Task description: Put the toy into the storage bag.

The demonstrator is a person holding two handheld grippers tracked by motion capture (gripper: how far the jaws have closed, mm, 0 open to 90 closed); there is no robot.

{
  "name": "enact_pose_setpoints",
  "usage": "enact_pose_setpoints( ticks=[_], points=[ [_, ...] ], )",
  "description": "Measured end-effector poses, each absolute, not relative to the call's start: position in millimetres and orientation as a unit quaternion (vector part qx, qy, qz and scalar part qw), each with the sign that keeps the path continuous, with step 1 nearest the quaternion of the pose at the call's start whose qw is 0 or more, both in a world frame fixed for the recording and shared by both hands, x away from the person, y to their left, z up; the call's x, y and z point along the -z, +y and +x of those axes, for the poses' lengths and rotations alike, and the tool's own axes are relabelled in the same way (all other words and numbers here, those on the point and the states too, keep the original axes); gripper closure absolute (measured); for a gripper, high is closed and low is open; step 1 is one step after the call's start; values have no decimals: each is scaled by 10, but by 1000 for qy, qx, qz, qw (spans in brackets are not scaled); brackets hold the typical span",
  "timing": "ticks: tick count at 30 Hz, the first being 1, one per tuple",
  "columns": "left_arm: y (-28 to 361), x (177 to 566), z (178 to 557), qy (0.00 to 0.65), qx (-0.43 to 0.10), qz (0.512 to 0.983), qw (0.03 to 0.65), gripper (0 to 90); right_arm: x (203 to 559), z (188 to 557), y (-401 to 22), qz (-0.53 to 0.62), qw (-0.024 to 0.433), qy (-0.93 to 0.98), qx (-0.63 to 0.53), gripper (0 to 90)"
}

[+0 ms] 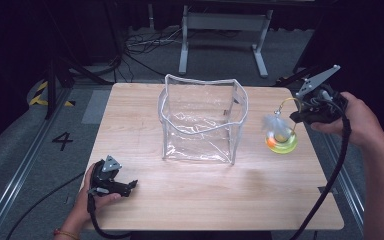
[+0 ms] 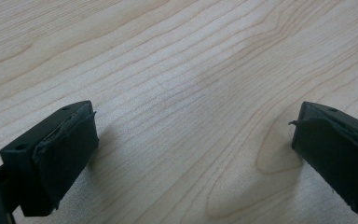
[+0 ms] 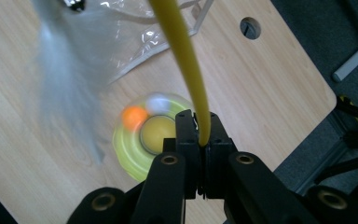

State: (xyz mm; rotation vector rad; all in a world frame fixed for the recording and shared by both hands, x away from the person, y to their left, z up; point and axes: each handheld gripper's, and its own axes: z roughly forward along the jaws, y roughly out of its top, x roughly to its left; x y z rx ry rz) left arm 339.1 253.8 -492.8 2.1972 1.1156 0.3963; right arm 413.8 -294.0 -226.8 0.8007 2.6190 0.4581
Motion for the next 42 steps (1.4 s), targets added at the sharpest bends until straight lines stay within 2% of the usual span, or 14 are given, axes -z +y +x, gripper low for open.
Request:
enact_pose_setpoints(
  ticks=[13,42],
  points=[
    [2536,4929,3389,425,-150,834,318,6,2015,4398,-2740,284,194,925,-162,883],
    [2537,4928,3389,425,-149,835,317,6,1335,4627,-2244,263,227,916,-199,883]
  ],
)
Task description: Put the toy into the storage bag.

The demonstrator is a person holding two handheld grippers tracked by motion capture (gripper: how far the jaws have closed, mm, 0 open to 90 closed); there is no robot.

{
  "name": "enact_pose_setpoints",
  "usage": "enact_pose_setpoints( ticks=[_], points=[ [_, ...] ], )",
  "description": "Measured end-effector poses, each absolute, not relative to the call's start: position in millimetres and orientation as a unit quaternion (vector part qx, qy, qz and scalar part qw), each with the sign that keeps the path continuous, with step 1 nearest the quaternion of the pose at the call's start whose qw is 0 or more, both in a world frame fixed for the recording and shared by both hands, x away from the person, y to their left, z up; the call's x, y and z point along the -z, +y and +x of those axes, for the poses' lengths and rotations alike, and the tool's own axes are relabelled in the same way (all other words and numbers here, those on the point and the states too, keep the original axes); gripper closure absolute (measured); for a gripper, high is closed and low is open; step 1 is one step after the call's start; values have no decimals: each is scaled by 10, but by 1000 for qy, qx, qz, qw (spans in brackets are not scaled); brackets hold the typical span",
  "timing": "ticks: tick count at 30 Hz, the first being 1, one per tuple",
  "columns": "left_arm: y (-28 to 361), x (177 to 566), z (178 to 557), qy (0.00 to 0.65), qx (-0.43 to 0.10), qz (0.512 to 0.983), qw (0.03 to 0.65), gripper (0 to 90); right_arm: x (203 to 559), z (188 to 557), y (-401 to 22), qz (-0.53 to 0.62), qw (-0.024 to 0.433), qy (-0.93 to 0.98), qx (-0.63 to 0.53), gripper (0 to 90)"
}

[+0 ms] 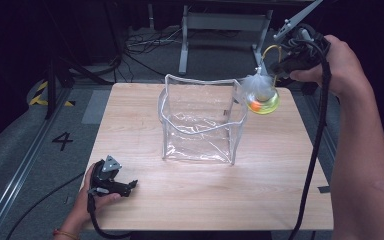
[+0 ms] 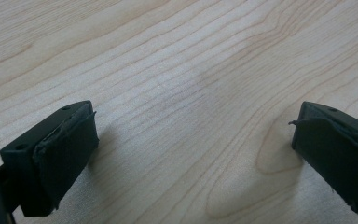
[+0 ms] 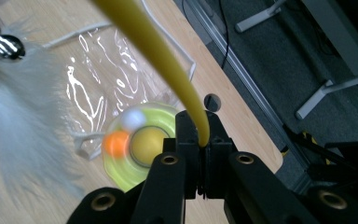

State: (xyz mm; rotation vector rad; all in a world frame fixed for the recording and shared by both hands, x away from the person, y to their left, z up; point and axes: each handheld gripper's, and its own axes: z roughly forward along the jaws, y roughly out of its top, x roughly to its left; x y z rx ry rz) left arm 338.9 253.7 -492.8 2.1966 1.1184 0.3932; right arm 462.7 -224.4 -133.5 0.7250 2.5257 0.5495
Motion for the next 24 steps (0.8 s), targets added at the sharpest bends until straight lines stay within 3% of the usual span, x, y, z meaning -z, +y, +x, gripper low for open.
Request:
enact_pose_setpoints(
  ticks=[24],
  points=[
    [2539,4927,3390,424,-150,835,316,6,1286,4735,-1801,233,214,924,-215,883]
  ],
)
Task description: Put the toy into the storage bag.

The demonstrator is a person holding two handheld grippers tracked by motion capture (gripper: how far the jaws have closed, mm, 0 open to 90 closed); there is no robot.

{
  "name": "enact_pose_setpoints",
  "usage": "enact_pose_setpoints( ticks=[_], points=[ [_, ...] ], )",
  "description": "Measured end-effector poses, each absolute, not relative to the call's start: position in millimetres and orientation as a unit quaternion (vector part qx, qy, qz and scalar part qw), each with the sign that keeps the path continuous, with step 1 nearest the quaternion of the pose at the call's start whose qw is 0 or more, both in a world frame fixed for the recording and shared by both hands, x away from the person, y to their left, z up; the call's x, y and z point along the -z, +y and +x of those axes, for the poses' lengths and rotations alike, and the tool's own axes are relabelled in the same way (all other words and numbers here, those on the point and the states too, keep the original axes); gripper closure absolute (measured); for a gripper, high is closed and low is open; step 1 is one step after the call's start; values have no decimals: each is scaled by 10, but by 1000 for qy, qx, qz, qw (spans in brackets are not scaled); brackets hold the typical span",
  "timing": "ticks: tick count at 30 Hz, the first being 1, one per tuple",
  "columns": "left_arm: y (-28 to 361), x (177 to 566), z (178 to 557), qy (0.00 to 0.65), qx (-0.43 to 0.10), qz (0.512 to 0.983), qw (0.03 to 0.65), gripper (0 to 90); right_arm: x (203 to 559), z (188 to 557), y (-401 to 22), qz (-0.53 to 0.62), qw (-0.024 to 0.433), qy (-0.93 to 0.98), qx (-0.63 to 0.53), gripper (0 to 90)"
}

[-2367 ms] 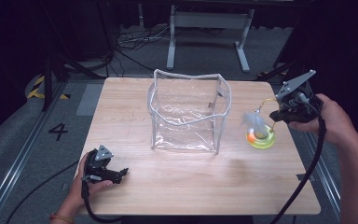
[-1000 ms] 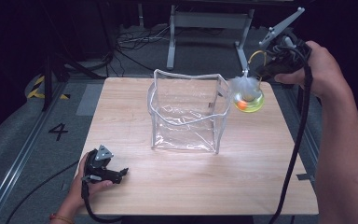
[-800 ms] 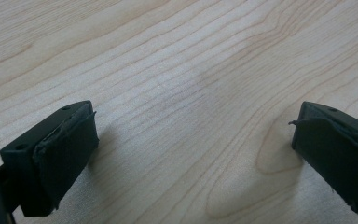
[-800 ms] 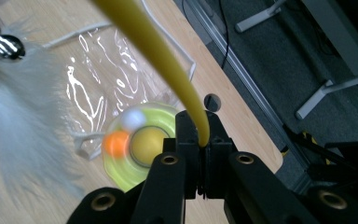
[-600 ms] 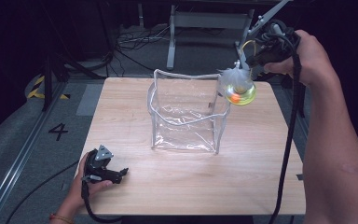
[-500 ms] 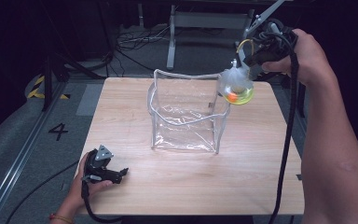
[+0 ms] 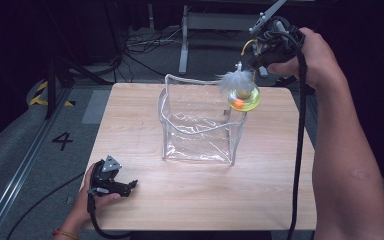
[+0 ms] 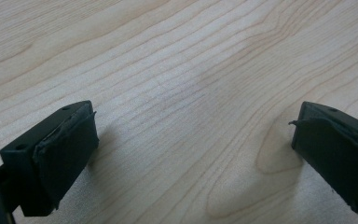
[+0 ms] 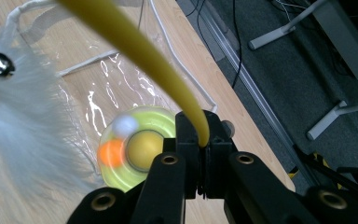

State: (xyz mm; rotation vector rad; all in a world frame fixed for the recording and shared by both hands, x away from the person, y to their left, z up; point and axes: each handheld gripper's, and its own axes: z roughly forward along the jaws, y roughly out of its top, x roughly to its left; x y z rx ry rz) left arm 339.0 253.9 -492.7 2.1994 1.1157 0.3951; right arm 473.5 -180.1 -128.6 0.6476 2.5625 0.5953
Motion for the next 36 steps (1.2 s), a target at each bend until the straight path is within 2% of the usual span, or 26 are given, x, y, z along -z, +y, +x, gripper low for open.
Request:
enact_pose_setpoints(
  ticks=[19,36],
  points=[
    [2539,4927,3390,424,-150,835,317,6,1648,4910,-1302,199,177,937,-224,883],
    [2539,4927,3390,424,-149,836,316,5,2284,4983,-1081,167,142,955,-201,882]
  ],
)
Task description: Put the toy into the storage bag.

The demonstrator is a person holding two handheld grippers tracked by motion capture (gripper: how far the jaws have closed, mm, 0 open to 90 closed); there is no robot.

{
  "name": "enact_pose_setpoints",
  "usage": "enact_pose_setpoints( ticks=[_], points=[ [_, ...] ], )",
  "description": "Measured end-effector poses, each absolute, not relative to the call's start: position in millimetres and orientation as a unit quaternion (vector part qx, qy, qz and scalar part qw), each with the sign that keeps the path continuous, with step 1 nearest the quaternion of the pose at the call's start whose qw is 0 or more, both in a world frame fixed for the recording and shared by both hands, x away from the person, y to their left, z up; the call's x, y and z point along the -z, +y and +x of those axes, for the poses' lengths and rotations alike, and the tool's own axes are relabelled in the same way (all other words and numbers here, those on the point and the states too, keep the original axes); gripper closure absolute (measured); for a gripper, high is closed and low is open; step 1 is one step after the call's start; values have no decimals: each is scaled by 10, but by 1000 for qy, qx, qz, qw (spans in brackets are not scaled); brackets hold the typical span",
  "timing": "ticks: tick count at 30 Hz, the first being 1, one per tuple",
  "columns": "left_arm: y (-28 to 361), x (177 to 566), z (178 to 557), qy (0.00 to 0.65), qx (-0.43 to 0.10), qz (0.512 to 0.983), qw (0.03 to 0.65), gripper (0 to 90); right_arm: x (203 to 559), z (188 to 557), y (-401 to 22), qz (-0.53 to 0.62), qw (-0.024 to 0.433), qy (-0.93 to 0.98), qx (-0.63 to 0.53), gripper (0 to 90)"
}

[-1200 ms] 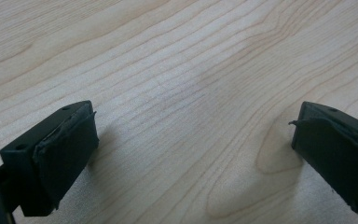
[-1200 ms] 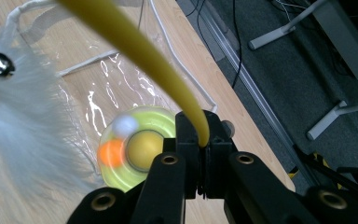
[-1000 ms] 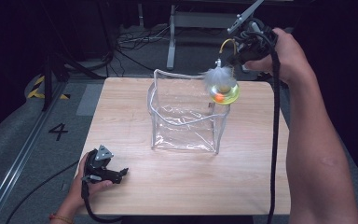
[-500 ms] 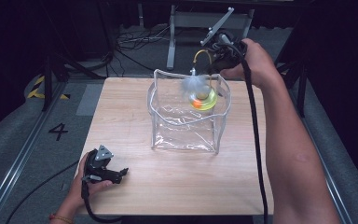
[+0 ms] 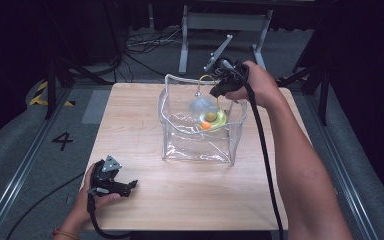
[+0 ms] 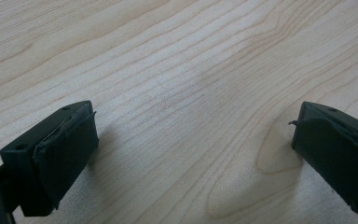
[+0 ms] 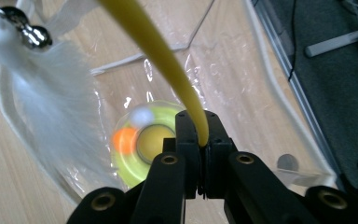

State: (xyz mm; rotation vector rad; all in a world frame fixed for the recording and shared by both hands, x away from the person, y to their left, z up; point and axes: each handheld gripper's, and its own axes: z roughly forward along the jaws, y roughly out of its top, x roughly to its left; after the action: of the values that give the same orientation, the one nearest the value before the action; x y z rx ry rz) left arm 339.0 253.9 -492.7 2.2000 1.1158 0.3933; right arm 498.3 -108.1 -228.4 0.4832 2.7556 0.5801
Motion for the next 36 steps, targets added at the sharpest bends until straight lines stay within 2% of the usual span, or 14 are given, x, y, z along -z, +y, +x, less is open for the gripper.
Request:
enact_pose_setpoints(
  ticks=[15,29,36],
  points=[
    [2541,4928,3394,422,-151,836,317,5,2783,4981,-1159,174,97,967,-159,880],
    [2541,4929,3398,420,-147,837,318,5,2939,4960,-1222,185,85,967,-151,857],
    [2537,4928,3405,420,-145,838,318,3,2914,4933,-1260,183,84,966,-160,883]
  ],
)
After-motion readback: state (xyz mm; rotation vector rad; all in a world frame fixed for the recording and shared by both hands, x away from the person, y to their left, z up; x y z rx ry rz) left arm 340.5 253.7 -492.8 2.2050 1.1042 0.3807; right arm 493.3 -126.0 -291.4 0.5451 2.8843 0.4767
